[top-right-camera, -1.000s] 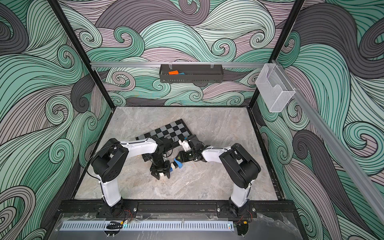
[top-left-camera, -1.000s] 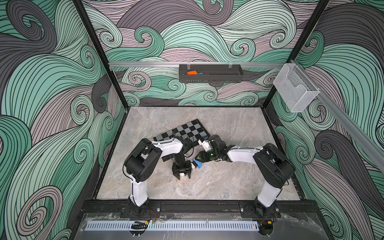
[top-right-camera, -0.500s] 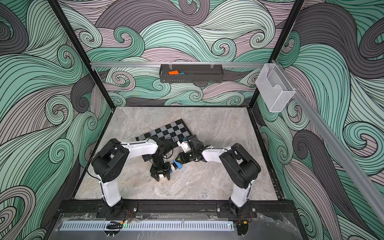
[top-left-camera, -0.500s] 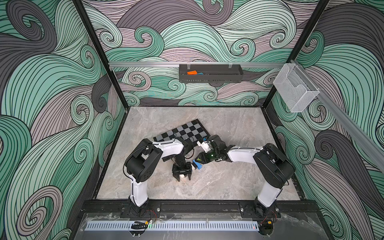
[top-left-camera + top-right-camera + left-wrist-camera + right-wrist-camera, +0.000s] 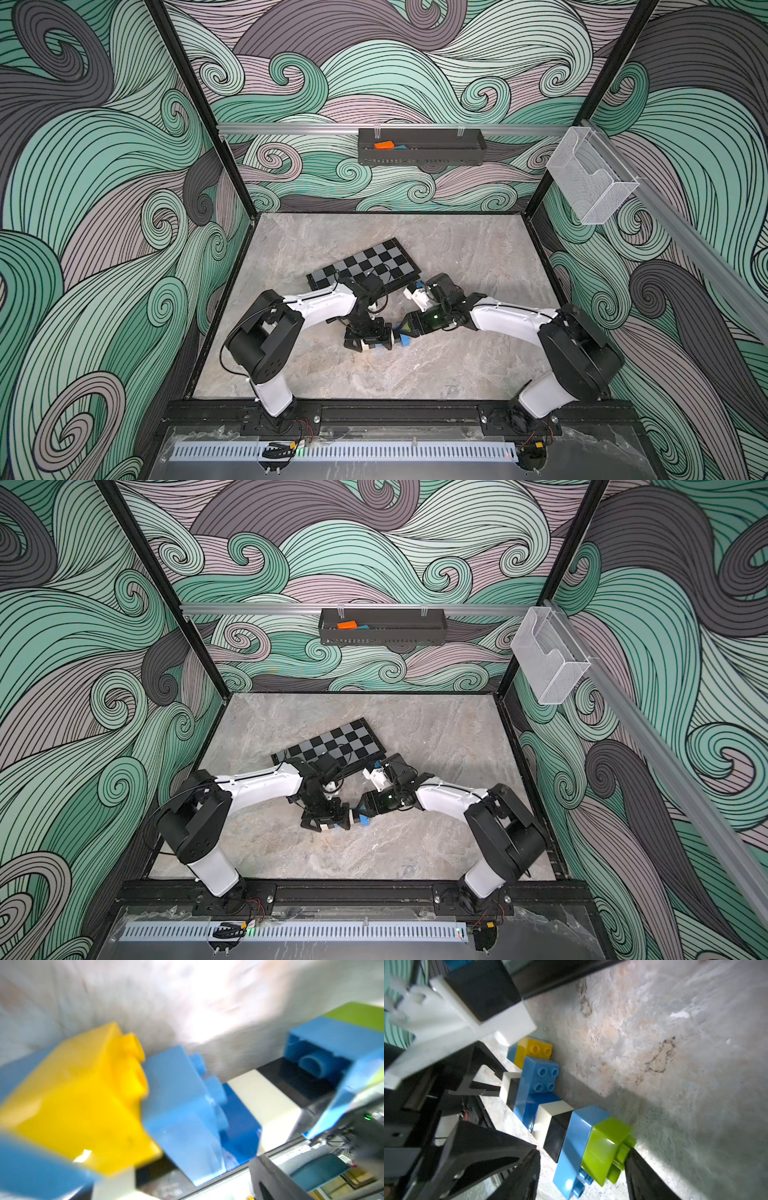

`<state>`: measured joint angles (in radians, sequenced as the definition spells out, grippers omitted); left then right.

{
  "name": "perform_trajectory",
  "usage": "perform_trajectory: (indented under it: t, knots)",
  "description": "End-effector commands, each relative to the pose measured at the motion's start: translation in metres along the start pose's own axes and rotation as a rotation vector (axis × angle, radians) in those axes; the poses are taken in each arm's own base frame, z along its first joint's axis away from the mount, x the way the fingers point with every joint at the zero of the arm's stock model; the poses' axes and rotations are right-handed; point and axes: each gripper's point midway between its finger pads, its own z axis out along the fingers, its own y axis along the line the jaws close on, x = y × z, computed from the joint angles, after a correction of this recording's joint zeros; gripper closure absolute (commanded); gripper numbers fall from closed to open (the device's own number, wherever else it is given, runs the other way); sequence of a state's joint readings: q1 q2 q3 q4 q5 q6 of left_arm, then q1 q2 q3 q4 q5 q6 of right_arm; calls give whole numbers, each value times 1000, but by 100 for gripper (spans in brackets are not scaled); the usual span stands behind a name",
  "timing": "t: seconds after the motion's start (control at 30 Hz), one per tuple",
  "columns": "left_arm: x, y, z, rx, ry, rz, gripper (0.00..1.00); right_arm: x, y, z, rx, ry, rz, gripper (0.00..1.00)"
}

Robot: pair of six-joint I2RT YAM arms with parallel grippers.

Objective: Assemble a giraffe with lego
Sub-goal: Assemble the lego brick at the center of the board, then reset both arms

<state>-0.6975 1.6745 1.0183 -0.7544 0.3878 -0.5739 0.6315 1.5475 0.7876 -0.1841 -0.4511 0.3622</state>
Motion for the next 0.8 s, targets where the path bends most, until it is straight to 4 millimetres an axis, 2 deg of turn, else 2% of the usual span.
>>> perform_trajectory:
  t: [0.0,0.03,0.17,0.3,0.43,0.57,0.7,0.77]
  knots:
    - [-17,-22,-36,51,-177,128,6,-28,18,-31,-25,-105,-33,7]
    - [-14,-20,-43,45,-193,133,6,-35,19,-40,-20,-138,-36,1]
    - [-3,-11,-69,10,-270,146,4,-51,12,-72,21,-235,-31,1]
    - [1,3,-73,-44,-289,142,4,-48,-4,-87,63,-248,-8,1]
    - [-3,9,-82,-83,-331,131,4,-40,-29,-105,163,-260,63,1]
    - [-11,25,-109,-154,-430,94,1,-44,-46,-151,302,-413,43,1]
    - [-27,49,-152,-222,-597,23,1,-47,-64,-203,455,-576,17,1]
    - [-39,68,-176,-242,-712,-51,1,-45,-81,-216,508,-604,42,1]
